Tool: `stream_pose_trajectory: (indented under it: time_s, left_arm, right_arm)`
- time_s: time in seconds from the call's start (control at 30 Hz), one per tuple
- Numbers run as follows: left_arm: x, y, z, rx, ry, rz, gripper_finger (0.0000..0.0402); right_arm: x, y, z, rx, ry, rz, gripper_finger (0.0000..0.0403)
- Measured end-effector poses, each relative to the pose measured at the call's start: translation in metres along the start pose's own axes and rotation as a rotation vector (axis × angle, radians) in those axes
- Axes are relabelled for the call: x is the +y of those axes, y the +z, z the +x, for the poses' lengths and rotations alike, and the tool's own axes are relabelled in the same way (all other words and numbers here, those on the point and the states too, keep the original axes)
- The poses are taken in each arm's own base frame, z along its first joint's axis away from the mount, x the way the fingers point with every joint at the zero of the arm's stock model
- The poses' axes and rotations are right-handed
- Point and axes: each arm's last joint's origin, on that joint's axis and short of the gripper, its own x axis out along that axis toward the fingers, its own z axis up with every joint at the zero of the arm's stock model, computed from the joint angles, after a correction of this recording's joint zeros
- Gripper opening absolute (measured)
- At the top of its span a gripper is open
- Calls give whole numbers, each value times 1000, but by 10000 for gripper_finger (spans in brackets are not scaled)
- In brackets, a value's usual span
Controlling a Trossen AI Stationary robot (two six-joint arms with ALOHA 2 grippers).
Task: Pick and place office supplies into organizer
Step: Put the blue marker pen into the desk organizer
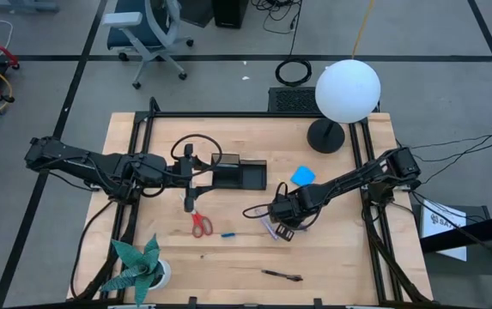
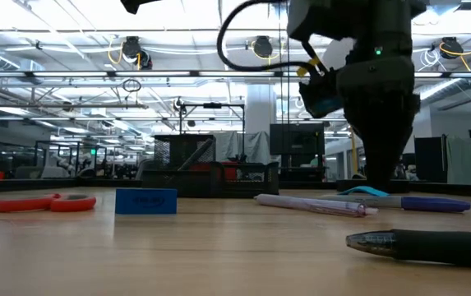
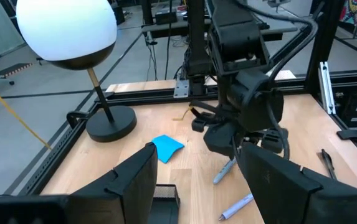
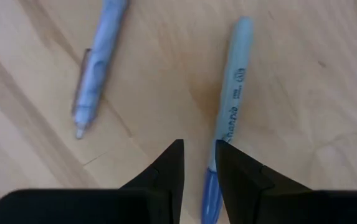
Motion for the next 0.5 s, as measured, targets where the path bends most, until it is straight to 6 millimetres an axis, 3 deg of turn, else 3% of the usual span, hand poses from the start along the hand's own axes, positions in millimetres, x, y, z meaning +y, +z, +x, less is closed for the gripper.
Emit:
stream_pose_trajectory:
  time_s: [0.5]
  left_arm:
    - [0,0,0,-1,-1,-1,239]
  right_arm:
    - [-24,-14,25,48,-52,24,84]
